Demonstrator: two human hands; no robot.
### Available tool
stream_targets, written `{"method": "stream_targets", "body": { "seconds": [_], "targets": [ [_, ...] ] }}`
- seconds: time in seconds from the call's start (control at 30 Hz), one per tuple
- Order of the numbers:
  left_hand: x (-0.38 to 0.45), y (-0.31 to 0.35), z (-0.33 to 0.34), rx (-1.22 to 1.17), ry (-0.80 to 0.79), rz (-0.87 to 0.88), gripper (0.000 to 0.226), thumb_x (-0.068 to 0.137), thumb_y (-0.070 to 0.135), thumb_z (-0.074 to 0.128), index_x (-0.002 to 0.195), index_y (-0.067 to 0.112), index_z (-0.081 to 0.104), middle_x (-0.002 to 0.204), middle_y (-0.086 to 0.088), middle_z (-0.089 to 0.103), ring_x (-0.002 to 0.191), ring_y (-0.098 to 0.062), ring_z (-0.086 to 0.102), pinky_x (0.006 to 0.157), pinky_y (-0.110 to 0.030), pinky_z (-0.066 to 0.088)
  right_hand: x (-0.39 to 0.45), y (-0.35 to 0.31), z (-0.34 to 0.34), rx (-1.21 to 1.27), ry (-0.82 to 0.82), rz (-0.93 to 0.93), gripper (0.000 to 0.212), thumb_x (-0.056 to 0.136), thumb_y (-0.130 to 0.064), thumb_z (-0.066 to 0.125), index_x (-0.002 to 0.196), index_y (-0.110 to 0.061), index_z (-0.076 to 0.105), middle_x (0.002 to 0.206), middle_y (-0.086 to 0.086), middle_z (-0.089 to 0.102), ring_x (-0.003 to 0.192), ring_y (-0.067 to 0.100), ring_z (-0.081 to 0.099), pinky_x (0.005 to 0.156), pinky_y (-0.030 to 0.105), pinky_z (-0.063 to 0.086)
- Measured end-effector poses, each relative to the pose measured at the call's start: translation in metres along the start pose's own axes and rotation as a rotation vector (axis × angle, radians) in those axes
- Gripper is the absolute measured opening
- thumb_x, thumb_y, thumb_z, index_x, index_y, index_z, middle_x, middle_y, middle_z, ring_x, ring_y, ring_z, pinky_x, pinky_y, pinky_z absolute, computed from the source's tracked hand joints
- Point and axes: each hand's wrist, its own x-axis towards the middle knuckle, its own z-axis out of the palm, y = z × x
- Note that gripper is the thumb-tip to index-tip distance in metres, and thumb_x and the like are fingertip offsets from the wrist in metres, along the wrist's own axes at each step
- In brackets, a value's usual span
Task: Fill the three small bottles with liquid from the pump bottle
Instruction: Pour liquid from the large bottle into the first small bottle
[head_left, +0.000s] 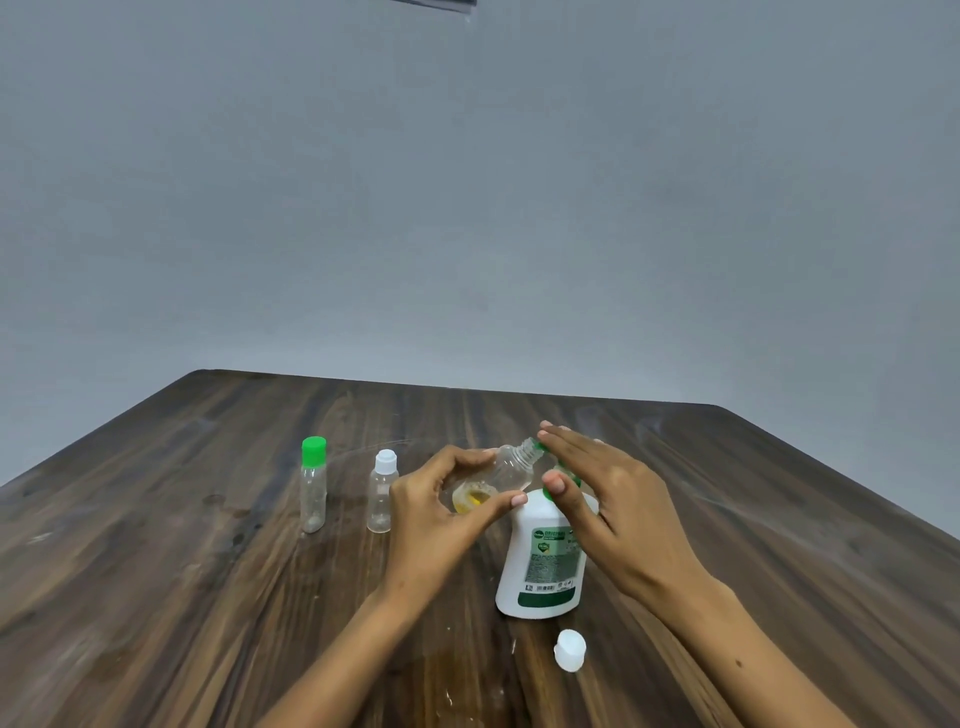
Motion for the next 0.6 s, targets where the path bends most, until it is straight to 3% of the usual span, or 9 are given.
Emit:
{"method": "stream_targets", "body": {
  "seconds": [0.13,0.3,0.47,0.6],
  "targets": [
    [0.000,-0.001,0.000,0.004,-0.013,0.017,0.041,0.063,0.026,0.088,0.098,0.008,0.073,0.097,0.008,0.074,0.095,-0.002,0.069,0.082,-0.015,0.053,0.002,-0.001,0.000,-0.022,-0.004,0.012,0.087,0.085,-0.078,0.011,0.124,-0.021,0.064,0.131,-0.007,0.058,0.123,0.010,0.052,0.094,0.023,0.040],
    [0.000,0.000,0.001,-0.007,-0.014,0.009,0.040,0.063,0.027,0.088,0.097,0.011,0.073,0.096,0.009,0.074,0.095,-0.001,0.069,0.082,-0.016,0.054,-0.001,0.000,-0.003,-0.007,-0.038,-0.006,0.090,0.084,-0.079,0.008,0.134,-0.022,0.055,0.141,-0.009,0.048,0.130,0.006,0.042,0.105,0.027,0.034],
    [0.001,0.002,-0.001,-0.012,-0.016,0.018,0.045,0.063,0.036,0.083,0.097,0.007,0.072,0.098,0.009,0.074,0.095,-0.001,0.069,0.082,-0.015,0.053,0.001,-0.006,-0.004,-0.065,-0.032,-0.002,0.092,0.083,-0.081,0.008,0.126,-0.020,0.062,0.132,-0.004,0.058,0.122,0.013,0.053,0.092,0.021,0.036],
    [0.000,0.000,0.001,0.004,-0.008,0.021,0.042,0.062,0.028,0.087,0.096,0.007,0.073,0.097,0.011,0.074,0.094,0.000,0.069,0.081,-0.013,0.052,0.001,-0.001,-0.011,-0.042,-0.086,0.010,0.095,0.078,-0.085,0.006,0.135,-0.025,0.053,0.142,-0.012,0.046,0.129,0.007,0.045,0.097,0.022,0.036]
  ]
}}
